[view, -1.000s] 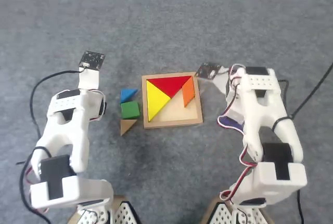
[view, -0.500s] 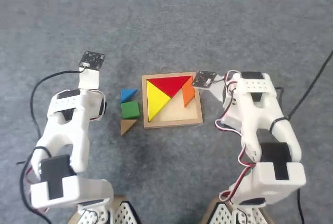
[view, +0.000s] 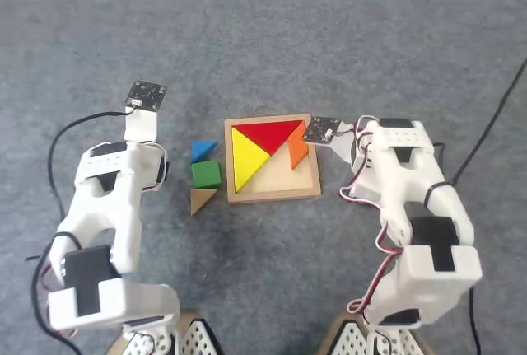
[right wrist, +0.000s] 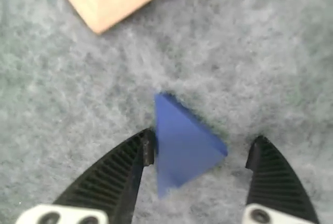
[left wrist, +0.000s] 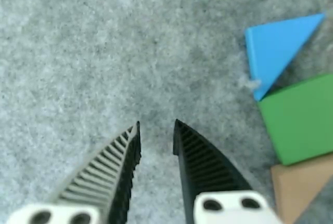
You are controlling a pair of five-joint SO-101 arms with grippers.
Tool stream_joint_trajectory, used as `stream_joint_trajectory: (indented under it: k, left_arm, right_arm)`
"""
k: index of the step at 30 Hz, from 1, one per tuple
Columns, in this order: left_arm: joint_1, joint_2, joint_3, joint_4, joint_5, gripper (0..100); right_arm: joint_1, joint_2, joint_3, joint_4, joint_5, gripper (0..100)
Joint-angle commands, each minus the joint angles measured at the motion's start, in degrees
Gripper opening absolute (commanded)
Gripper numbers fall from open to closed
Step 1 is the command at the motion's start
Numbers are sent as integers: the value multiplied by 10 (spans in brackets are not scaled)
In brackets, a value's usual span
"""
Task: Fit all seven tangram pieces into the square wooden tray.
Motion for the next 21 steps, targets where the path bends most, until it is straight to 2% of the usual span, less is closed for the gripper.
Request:
stream_joint_trajectory:
  k: [1,11,16,21]
  left_arm:
    - [-2,-33,-3,-9,-1,97]
    - [-2,-33,-3,-8,-1,97]
    - [-2,-33,-3,-8,-1,97]
    - [-2,-33,-3,-8,-1,97]
  right_arm:
    - [6,14,-32,15,6,281]
    - [6,15,-33,14,5,275]
    - [7,15,-33,14,5,178]
    - [7,15,-33,14,5,173]
